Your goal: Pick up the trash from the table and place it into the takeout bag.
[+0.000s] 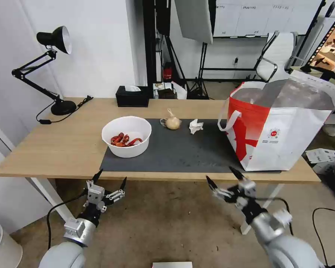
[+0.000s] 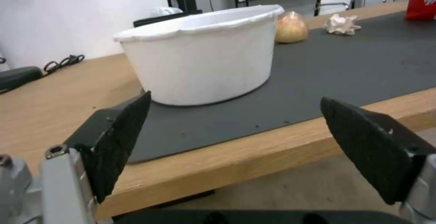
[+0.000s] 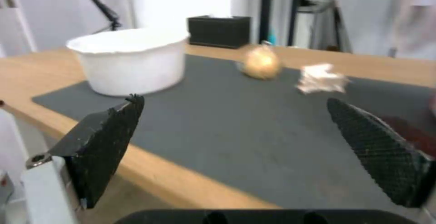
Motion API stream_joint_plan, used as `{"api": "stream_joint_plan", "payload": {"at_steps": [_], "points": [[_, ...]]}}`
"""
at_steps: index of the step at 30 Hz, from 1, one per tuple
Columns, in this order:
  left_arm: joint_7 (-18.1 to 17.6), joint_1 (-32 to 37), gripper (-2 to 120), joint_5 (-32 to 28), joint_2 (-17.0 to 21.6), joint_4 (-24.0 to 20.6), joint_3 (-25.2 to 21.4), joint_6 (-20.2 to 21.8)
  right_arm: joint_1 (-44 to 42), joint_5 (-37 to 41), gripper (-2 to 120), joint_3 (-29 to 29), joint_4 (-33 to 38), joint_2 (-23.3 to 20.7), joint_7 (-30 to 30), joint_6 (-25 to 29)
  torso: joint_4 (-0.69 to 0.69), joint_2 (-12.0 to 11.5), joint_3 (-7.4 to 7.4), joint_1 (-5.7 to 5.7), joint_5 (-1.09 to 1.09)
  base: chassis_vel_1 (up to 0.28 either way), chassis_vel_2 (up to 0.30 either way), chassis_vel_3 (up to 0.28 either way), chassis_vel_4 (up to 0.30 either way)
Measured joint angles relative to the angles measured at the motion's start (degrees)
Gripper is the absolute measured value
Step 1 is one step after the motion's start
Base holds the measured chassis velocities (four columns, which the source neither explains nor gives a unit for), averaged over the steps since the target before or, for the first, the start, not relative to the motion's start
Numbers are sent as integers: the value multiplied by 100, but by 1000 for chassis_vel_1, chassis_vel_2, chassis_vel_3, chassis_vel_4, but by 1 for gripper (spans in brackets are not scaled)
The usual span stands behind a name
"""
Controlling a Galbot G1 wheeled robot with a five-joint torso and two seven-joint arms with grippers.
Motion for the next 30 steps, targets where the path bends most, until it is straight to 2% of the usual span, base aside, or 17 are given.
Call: {"api": "stream_joint_plan", "payload": {"at_steps": [7, 8, 10, 12, 14, 16, 18, 22, 23, 25, 26, 30], "points": [[-4, 4, 100, -87, 9, -25, -72, 60, 1392, 440, 100, -924, -526, -323, 184, -206, -2, 0, 1, 0, 1, 0, 0, 0, 0], [-8, -3, 100, -125, 17, -30, -86, 91, 1913, 579, 100, -1256, -720, -349, 348, -293, -1, 0, 0, 0, 0, 0, 0, 0, 0], [-10, -7, 100, -137, 20, -31, -90, 102, 2173, 635, 100, -1436, -817, -346, 460, -351, 0, 0, 0, 0, 0, 0, 0, 0, 0], [-30, -15, 100, -157, 11, -35, -101, 127, 2916, 816, 100, -2013, -1110, -219, 958, -607, 0, -1, 0, 1, 0, 0, 0, 0, 0], [-34, -14, 100, -160, 5, -35, -101, 128, 3088, 876, 100, -2158, -1184, -171, 1112, -687, 0, 0, 1, 1, 0, 0, 0, 0, 0], [-47, -6, 100, -167, -33, -36, -102, 134, 3936, 1219, 100, -2750, -1646, 123, 1836, -977, -1, 0, 0, 0, 1, 0, 0, 0, 0], [-48, -5, 100, -167, -38, -36, -102, 134, 4090, 1274, 100, -2825, -1744, 181, 1969, -1021, 0, 0, 0, 0, 1, 0, 0, 0, 0], [-62, 6, 100, -170, -83, -36, -104, 138, 4845, 1602, 100, -3151, -2323, 555, 2774, -1358, 1, 0, 1, 1, -1, 0, 0, 0, 0], [-62, 6, 100, -170, -83, -36, -104, 138, 4845, 1602, 100, -3151, -2323, 555, 2774, -1358, 1, 0, 1, 1, -1, 0, 0, 0, 0], [-94, 20, 100, -176, -100, -36, -106, 140, 5340, 1936, 100, -3294, -2766, 884, 3469, -1670, 0, -1, 0, 1, 0, 0, 0, 0, 0], [-94, 20, 100, -176, -100, -36, -106, 140, 5340, 1936, 100, -3294, -2766, 884, 3469, -1670, 0, -1, 0, 1, 0, 0, 0, 0, 0], [-115, 68, 100, -200, -94, -25, -114, 140, 5942, 2182, 100, -3460, -3501, 1392, 4286, -2182, 0, -1, 0, 1, -1, 0, 0, 0, 0]]}}
